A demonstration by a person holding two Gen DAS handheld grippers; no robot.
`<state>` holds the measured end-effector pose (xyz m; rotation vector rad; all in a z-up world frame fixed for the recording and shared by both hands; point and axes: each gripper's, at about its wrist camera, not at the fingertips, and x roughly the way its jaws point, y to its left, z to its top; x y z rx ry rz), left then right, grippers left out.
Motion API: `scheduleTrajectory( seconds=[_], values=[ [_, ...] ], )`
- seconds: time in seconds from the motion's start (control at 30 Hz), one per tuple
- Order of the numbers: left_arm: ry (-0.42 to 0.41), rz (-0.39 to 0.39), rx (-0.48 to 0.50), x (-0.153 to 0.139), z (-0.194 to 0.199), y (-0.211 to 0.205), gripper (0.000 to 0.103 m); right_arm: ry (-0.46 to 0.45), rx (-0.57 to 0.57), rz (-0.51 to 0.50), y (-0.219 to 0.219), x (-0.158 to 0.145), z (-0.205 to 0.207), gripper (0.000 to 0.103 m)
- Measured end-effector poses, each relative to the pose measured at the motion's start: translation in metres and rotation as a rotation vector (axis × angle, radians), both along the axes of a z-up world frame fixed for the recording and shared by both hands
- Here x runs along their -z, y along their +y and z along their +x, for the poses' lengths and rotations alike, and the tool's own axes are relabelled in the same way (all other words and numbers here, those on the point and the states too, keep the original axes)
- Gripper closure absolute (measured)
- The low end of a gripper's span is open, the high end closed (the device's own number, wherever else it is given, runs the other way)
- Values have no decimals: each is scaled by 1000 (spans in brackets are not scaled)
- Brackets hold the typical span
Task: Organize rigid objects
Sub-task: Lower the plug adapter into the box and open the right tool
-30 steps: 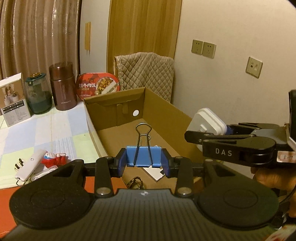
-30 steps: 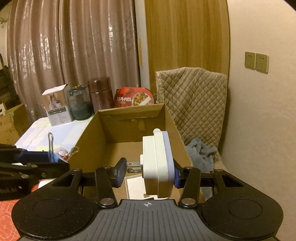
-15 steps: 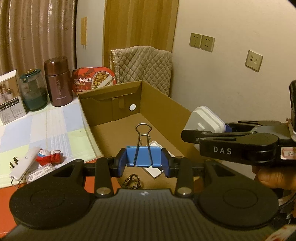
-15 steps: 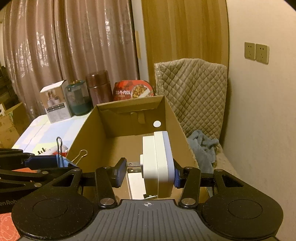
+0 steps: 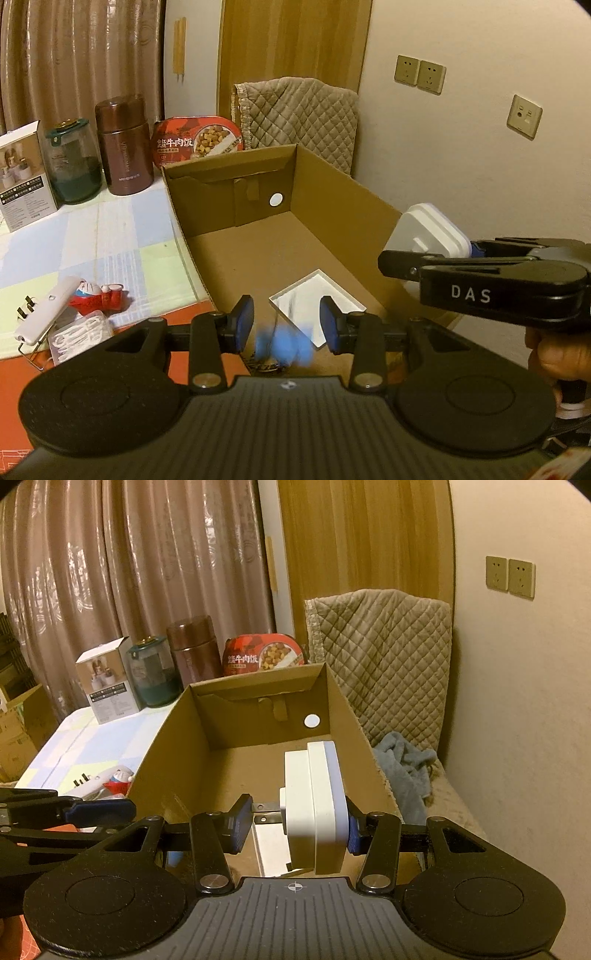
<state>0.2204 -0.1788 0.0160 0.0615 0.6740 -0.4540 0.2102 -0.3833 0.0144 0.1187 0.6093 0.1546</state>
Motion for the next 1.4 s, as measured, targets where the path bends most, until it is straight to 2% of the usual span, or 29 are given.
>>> scheduleTrajectory(
  seconds=[0.33,0.63,1.07,1.4],
  values=[
    [-13,-23,-12,-7,-4,11,69,4,-8,1,7,2,0,57],
    [-39,-47,-67,-17,-6,36,70,13,-11,6,8,4,2,57],
    [-25,-63,-90,-12,-12,52,70,35,5,12,9,8,4,57],
    [-18,-63,-107,-8,-13,58,70,3,29,32,6,3,2,57]
  ],
)
